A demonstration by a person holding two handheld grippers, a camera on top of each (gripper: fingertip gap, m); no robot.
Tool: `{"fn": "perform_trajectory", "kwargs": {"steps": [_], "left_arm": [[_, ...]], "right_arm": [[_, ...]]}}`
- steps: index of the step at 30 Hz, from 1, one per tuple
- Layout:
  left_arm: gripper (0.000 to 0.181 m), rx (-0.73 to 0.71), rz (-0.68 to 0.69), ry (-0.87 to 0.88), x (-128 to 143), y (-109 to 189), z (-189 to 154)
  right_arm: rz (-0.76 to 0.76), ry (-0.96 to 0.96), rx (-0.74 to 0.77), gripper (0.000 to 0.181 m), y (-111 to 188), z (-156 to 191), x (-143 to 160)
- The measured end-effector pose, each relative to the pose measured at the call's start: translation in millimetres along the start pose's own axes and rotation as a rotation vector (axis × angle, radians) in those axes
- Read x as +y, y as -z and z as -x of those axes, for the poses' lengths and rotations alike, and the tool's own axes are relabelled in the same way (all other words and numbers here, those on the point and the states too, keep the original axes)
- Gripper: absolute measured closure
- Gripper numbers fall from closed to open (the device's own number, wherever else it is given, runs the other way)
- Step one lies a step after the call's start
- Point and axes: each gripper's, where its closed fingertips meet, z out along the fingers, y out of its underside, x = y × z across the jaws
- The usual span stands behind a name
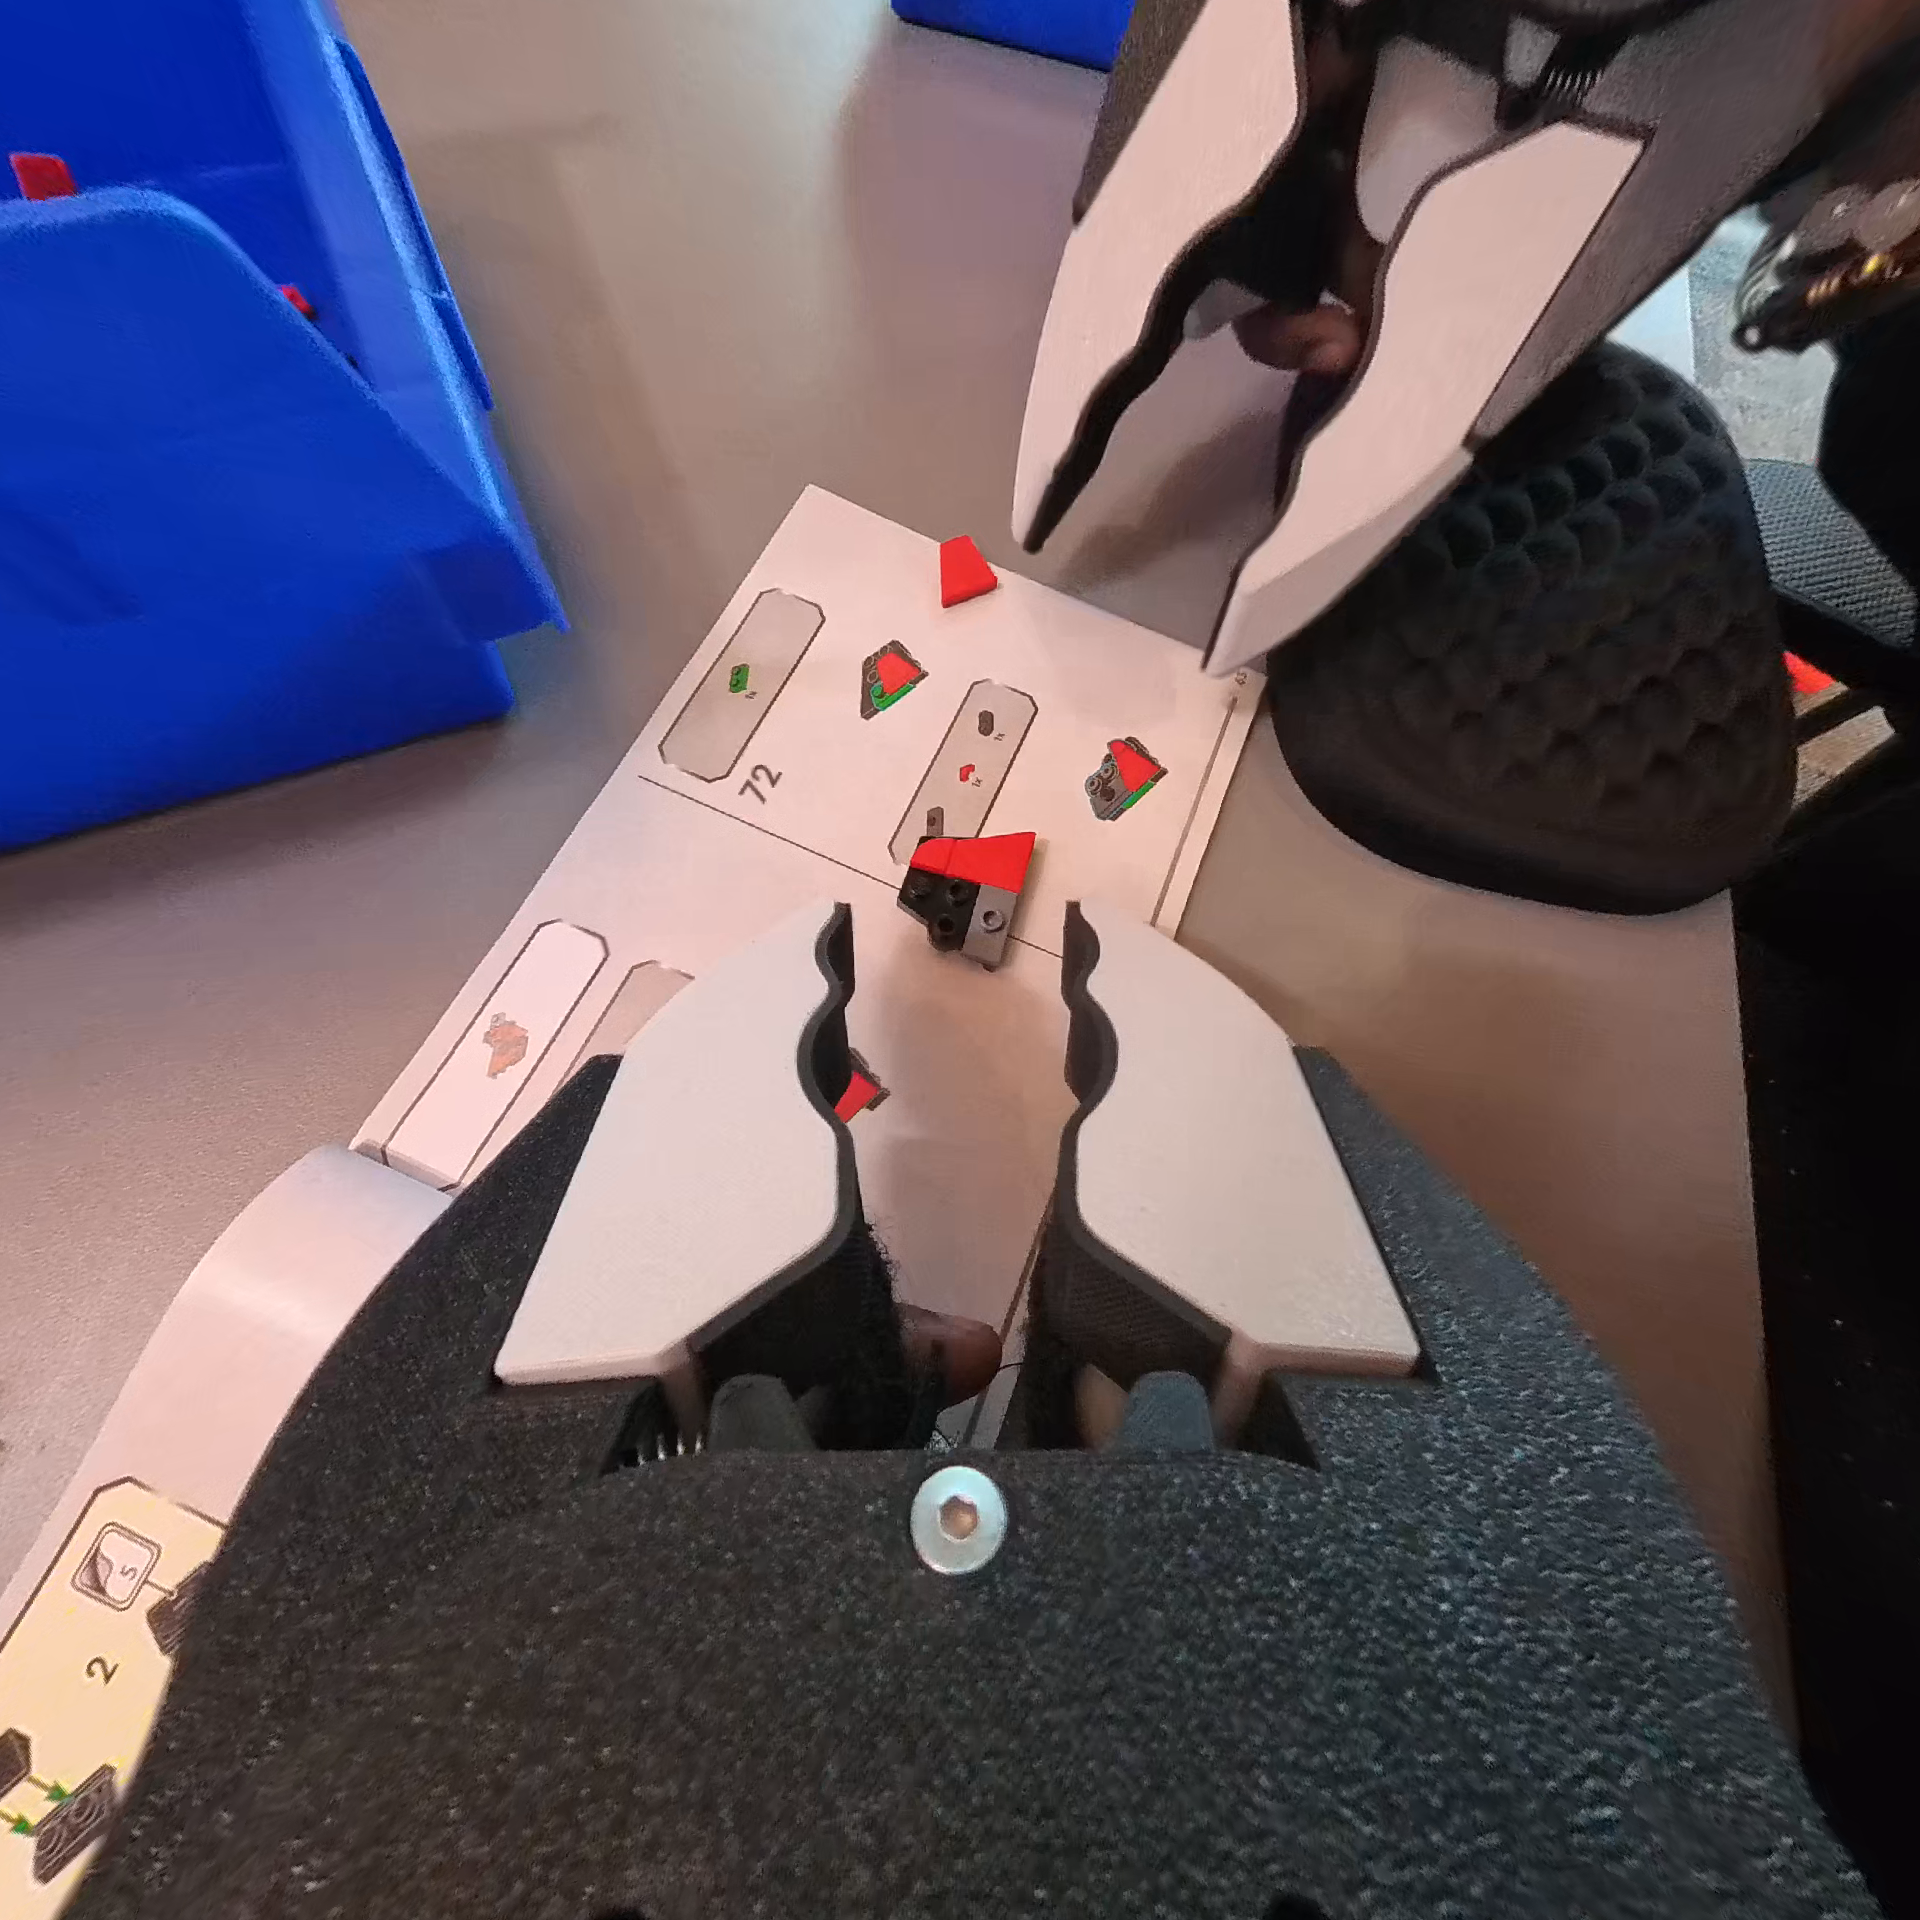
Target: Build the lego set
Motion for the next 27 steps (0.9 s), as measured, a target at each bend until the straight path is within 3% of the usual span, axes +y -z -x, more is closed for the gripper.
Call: {"fn": "perform_trajectory", "kwargs": {"steps": [4, 8, 16, 21, 27], "left_arm": [[0.145, -0.014, -0.014, 0.002, -2, 1, 2], [0.15, -0.04, -0.121, 0.015, -15, 12, 7], [0.144, 0.037, -0.05, 0.058, -15, 26, -11], [0.144, 0.181, -0.144, 0.065, -17, 26, -36], [0.14, 0.239, -0.181, 0.097, -14, 25, -39]], "right_arm": [[0.033, 0.024, 0.012, 0.131, -6, 0, 0], [0.019, 0.032, 0.024, 0.134, -8, -2, -4], [0.041, 0.021, 0.019, 0.127, -9, -2, 1], [0.041, 0.02, 0.03, 0.125, -9, -6, 0], [0.055, 0.012, 0.042, 0.127, -6, -12, 5]]}}
